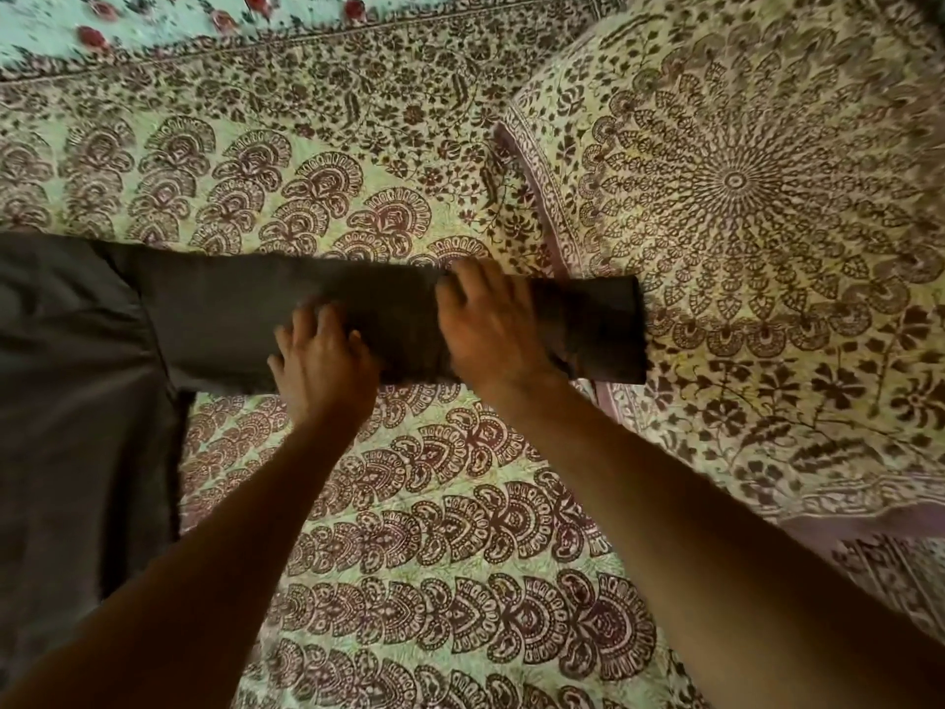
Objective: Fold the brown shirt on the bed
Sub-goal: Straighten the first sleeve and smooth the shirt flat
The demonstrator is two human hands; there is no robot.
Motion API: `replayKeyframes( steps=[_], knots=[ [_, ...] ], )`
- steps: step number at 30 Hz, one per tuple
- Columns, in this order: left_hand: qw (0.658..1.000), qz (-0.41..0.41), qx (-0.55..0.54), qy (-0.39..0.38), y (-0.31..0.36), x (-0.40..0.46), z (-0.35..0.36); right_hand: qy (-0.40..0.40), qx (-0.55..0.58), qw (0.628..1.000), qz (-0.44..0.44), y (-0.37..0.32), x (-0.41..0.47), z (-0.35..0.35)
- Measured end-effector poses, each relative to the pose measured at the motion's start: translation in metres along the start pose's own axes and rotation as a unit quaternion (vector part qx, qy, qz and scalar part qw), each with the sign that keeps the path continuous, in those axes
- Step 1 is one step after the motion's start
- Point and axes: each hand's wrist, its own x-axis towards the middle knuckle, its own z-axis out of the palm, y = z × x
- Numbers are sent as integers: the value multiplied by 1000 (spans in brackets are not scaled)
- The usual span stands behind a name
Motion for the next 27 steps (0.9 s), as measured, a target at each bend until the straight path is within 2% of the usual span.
replayKeyframes(
  steps=[2, 6, 8, 15, 21, 27],
  knots=[
    [999, 1, 35, 21, -19, 12, -6, 2, 72, 997, -11, -28, 12, 24],
    [999, 4, 50, 1, -71, 18, -5, -35, 166, 985, -15, -72, 33, 62],
    [998, 2, 55, -20, -89, 16, 1, -22, 190, 981, -16, -82, 40, 77],
    [998, -9, 62, -27, -79, 17, 10, -20, 63, 998, 13, -39, 33, 98],
    [989, 112, 69, -63, -35, 23, 27, -40, -7, 998, 43, 19, 10, 85],
    [986, 138, 72, -65, 1, 20, 45, -63, -33, 997, 29, 62, -3, 75]
  ],
)
